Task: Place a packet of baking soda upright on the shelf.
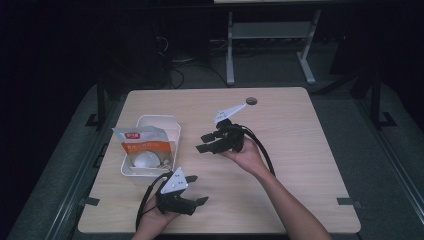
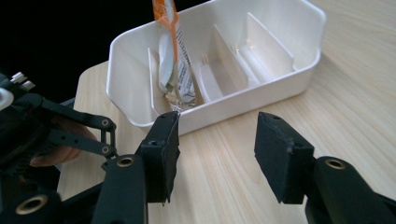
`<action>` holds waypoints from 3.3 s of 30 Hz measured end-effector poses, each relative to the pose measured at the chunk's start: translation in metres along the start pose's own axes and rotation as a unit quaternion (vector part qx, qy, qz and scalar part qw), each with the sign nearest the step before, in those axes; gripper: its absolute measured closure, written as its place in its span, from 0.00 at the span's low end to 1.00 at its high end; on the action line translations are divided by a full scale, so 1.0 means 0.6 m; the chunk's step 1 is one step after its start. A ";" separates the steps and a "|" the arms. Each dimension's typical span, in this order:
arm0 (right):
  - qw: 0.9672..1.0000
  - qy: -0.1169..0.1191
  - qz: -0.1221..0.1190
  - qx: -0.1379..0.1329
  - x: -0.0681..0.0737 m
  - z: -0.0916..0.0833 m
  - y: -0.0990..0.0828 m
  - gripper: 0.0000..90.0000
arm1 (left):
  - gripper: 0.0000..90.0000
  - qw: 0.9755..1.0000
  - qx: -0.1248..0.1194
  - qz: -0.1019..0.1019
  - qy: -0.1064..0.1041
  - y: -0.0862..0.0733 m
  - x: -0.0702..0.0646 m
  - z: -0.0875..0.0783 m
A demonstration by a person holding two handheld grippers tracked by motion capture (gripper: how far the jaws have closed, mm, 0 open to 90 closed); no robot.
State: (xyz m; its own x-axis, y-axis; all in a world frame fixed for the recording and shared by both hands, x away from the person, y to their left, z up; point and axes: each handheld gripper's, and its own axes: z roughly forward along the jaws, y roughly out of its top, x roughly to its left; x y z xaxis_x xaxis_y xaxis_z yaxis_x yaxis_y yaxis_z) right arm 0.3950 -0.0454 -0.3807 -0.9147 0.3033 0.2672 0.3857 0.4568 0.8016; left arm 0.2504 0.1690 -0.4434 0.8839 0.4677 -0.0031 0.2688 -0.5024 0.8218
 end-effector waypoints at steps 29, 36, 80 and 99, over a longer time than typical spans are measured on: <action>0.999 -0.022 0.042 -0.023 -0.022 -0.088 -0.069 0.47 | 0.26 1.000 0.003 -0.003 -0.004 0.003 0.001 0.006; 0.998 -0.026 0.049 -0.025 -0.024 -0.102 -0.082 0.46 | 0.26 1.000 0.004 -0.006 -0.003 0.004 0.003 0.006; 0.993 -0.065 0.092 -0.033 -0.009 -0.213 -0.204 0.41 | 0.26 1.000 0.007 -0.009 0.012 0.004 0.007 0.010; 0.991 -0.072 0.110 -0.027 0.010 -0.238 -0.270 0.41 | 0.26 1.000 0.006 -0.010 0.010 0.005 0.005 0.012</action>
State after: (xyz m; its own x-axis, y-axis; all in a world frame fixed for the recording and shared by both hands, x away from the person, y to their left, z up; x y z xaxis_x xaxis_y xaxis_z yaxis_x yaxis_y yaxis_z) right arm 0.3099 -0.2370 -0.4325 -0.7807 0.5086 0.3631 0.5636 0.3219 0.7607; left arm 0.2565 0.1636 -0.4448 0.8709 0.4913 -0.0079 0.2906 -0.5020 0.8146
